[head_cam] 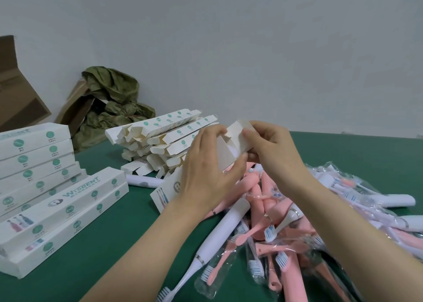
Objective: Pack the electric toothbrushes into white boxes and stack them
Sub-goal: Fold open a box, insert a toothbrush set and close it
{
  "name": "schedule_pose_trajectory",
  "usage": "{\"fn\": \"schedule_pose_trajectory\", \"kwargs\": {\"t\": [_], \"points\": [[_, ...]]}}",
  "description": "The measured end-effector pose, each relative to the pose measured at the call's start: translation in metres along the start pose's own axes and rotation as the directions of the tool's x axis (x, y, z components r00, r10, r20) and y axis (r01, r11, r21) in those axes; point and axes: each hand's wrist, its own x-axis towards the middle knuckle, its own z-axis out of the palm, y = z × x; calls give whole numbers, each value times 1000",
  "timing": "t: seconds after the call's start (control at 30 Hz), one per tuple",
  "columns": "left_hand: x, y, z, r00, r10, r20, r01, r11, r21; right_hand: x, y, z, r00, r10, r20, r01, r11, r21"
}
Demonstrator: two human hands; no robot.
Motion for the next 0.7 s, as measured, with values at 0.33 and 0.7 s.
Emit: {"fn": "schedule_pose_trajectory", "kwargs": {"t": [0.33,0.7], "points": [[6,8,-2,993,-90,-78,86,995,-59,-14,7,38,1000,-20,-23,23,988,150],[4,-19,0,928,-265,261,150,909,389,-3,36,14,985,59,-161,-61,998,-9]]}}
